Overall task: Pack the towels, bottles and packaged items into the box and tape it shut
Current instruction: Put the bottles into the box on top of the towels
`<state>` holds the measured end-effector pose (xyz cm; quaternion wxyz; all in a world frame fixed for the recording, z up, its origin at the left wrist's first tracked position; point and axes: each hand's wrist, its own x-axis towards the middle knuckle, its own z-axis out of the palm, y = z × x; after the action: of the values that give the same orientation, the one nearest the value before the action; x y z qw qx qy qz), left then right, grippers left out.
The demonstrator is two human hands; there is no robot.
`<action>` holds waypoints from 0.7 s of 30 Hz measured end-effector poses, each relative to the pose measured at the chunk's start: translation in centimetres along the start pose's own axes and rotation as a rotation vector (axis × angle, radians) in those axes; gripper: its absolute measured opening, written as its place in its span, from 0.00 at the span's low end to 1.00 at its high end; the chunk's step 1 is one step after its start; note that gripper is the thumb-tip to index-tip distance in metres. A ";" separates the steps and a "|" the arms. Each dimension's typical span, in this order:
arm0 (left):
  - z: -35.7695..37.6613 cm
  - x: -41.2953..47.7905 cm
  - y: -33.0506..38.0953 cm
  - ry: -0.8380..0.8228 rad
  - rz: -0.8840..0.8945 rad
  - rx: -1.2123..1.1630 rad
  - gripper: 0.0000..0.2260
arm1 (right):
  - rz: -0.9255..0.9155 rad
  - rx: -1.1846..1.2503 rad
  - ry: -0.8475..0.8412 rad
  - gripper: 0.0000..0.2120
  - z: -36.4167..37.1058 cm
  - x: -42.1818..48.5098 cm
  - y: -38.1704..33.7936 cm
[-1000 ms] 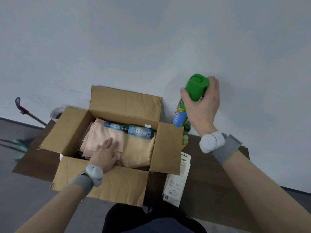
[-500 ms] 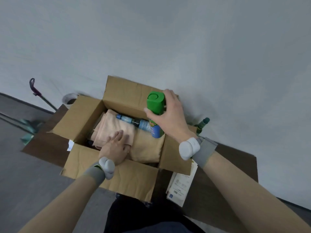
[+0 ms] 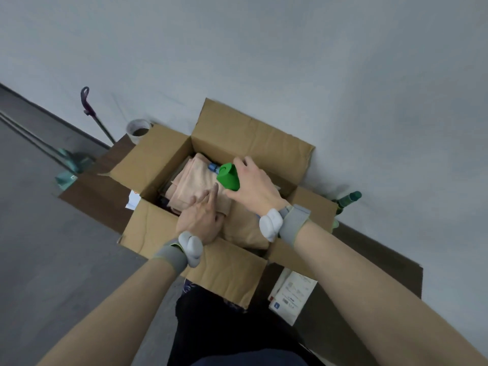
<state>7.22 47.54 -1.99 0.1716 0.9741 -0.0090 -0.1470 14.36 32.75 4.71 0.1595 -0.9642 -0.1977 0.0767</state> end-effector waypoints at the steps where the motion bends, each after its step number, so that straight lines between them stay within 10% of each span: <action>1: 0.0 -0.1 -0.1 -0.001 -0.008 -0.006 0.34 | 0.010 -0.013 -0.010 0.27 0.6 0.3 -0.2; 10: 0.1 -0.2 -0.1 0.081 0.026 0.024 0.11 | 0.121 -0.096 -0.194 0.14 3.6 0.0 0.9; 21: 0.5 0.2 -0.1 0.081 0.053 0.070 0.21 | 0.213 0.150 0.027 0.11 0.7 -1.8 5.2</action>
<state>7.25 47.44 -2.47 0.1414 0.9841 -0.0331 -0.1025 14.45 27.71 2.42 0.2247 -0.9660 -0.0859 0.0946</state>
